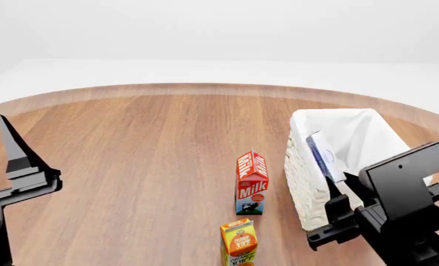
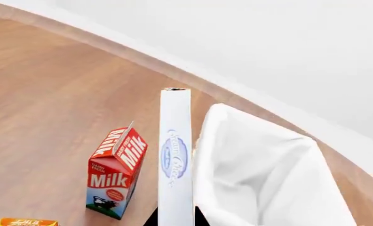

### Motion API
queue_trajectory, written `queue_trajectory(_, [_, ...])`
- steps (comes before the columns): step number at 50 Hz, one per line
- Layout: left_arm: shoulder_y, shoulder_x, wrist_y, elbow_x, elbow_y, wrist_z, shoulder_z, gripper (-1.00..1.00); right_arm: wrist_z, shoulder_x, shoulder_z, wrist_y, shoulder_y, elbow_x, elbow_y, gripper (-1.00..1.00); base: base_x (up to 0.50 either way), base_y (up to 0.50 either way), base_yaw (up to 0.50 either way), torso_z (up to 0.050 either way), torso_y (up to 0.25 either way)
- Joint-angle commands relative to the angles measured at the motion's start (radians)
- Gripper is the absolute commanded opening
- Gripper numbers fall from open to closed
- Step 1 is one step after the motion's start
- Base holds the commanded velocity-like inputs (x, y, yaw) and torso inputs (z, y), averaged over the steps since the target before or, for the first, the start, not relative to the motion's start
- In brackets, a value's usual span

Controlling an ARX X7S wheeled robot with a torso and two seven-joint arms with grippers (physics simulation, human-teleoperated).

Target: Pick up the cream cheese box and the butter, and put them in the basket.

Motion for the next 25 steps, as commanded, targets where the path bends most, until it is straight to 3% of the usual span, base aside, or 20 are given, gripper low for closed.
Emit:
queue_trajectory(1, [0.001, 0.014, 0.002, 0.0, -0.005, 0.02, -0.03, 1.0, 0.075, 0.086, 0.11, 0.024, 0.211, 0.166, -0.03, -1.0, 0.0, 0.0, 0.0, 0.0, 0.0])
queue_trajectory(15, [0.001, 0.011, 0.003, -0.002, -0.005, 0.017, -0.029, 1.0, 0.133, 0.09, 0.078, 0.081, 0.545, 0.355, 0.128, -1.0, 0.0, 0.0, 0.0, 0.0, 0.0])
queue_trajectory(25, [-0.003, 0.009, 0.002, 0.0, -0.006, 0.015, -0.022, 1.0, 0.102, -0.001, -0.027, 0.221, 0.797, 0.319, 0.347, -1.0, 0.0, 0.0, 0.0, 0.0, 0.001])
